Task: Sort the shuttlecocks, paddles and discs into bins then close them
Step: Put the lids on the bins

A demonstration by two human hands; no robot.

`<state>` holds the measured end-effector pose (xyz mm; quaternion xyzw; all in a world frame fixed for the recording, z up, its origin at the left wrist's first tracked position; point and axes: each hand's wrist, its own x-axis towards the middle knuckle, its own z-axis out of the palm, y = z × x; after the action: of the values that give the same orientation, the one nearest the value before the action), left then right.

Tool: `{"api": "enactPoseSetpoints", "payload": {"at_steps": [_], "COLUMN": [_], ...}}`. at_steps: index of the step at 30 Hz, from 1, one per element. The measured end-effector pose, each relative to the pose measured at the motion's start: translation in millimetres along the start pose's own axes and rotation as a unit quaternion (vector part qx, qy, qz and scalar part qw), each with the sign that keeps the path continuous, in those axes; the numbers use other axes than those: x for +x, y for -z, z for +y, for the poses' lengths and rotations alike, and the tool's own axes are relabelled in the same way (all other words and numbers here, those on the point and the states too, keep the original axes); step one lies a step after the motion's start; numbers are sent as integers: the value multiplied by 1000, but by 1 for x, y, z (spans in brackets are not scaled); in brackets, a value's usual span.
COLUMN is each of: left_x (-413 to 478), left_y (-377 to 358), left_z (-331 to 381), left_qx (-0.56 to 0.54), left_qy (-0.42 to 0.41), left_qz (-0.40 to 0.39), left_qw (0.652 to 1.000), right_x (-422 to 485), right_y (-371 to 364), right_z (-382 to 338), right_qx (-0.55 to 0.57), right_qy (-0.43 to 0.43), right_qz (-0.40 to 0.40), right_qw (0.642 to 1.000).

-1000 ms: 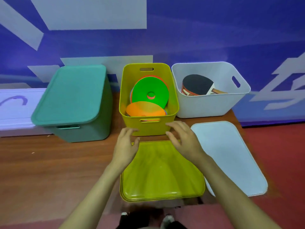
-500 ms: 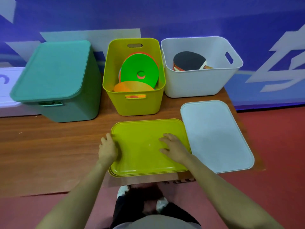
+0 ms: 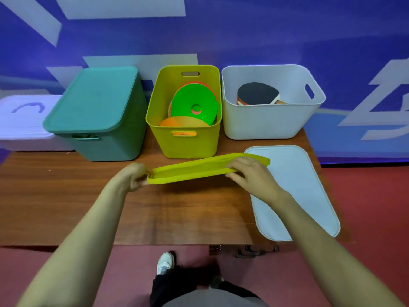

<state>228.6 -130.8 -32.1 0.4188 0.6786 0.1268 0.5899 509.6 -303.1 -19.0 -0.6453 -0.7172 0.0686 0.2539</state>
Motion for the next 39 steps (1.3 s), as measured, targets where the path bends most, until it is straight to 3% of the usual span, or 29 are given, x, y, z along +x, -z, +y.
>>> {"api": "enactPoseSetpoints", "payload": {"at_steps": [3,8,14,19,25,30,34,39], "left_x": [-17,-28,-38,-36,-23,-5,17,43], "left_y": [-11,-42,-72,-61,-31,-8,3,3], "left_z": [1,-12,7,35,55,88,125,143], "left_qx": [-121,-305,-195,-170,-159,-128,-94,-68], "left_qy": [-19,-122,-165,-199,-282,-375,-405,-406], "left_qz": [-34,87,39,89,138,168,118,81], "left_qw": [992,940,966,961,936,903,902,908], "right_x": [7,27,61,101,157,203,227,245], "right_y": [1,22,46,50,39,25,19,10], "right_z": [5,1,-12,-25,-29,-23,-12,5], "right_qx": [4,106,213,289,404,365,267,193], "right_qy": [20,-56,-99,-142,-231,-284,-326,-390], "right_qz": [91,176,189,193,186,202,153,111], "right_qw": [996,977,953,927,866,863,894,893]}}
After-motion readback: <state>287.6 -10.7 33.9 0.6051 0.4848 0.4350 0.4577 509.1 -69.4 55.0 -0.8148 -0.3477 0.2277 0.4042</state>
